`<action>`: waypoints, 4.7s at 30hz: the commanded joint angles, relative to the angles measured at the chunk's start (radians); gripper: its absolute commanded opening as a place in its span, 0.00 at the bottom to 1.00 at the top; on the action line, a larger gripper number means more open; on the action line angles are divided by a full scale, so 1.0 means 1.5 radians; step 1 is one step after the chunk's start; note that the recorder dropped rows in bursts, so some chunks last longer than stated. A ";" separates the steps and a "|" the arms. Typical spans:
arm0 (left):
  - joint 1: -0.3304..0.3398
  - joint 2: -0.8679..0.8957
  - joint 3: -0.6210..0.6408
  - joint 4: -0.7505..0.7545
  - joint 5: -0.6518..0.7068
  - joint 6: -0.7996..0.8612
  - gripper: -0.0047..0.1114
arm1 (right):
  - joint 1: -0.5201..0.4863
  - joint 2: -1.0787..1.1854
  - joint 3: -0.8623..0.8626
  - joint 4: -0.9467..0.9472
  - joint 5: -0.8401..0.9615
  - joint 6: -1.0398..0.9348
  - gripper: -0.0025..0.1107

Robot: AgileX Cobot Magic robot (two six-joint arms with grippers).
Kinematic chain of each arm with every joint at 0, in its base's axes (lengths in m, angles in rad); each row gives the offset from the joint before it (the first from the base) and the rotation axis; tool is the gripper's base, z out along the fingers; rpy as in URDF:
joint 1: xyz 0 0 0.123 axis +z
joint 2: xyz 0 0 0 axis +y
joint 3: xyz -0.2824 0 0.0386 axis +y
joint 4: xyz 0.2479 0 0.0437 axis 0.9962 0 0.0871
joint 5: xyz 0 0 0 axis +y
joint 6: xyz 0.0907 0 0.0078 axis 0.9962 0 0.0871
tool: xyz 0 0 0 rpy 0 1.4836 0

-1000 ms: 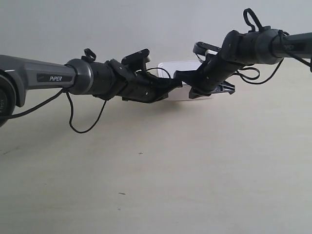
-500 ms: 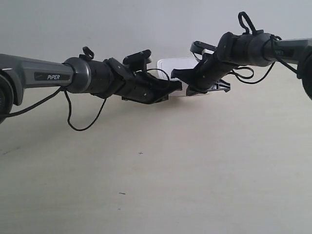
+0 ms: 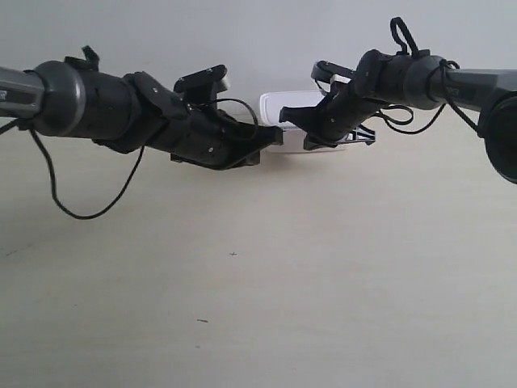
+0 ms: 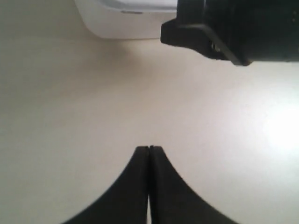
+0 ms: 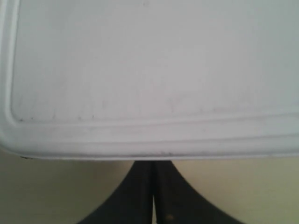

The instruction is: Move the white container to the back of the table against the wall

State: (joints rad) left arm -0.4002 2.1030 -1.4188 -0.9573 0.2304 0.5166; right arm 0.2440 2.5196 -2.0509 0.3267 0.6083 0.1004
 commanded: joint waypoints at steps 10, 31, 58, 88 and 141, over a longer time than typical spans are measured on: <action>-0.062 -0.305 0.345 -0.011 -0.081 0.000 0.04 | 0.001 -0.001 -0.010 -0.008 -0.065 0.016 0.02; -0.067 -0.743 0.599 0.026 -0.016 0.005 0.04 | 0.001 0.015 -0.013 -0.023 -0.102 0.026 0.02; -0.067 -1.010 0.731 0.053 0.002 -0.024 0.04 | 0.062 -0.175 0.227 -0.281 -0.074 0.269 0.02; -0.065 -1.402 0.790 0.046 0.251 -0.157 0.04 | 0.109 -1.168 0.989 -0.308 -0.274 0.279 0.02; 0.013 -1.402 0.946 0.106 -0.023 0.055 0.04 | 0.109 -1.517 1.110 -0.162 -0.068 0.102 0.02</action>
State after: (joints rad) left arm -0.3791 0.0055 -0.0007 -0.8713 0.2664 0.5798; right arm 0.4056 0.2448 -0.3911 0.0734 0.5259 0.2578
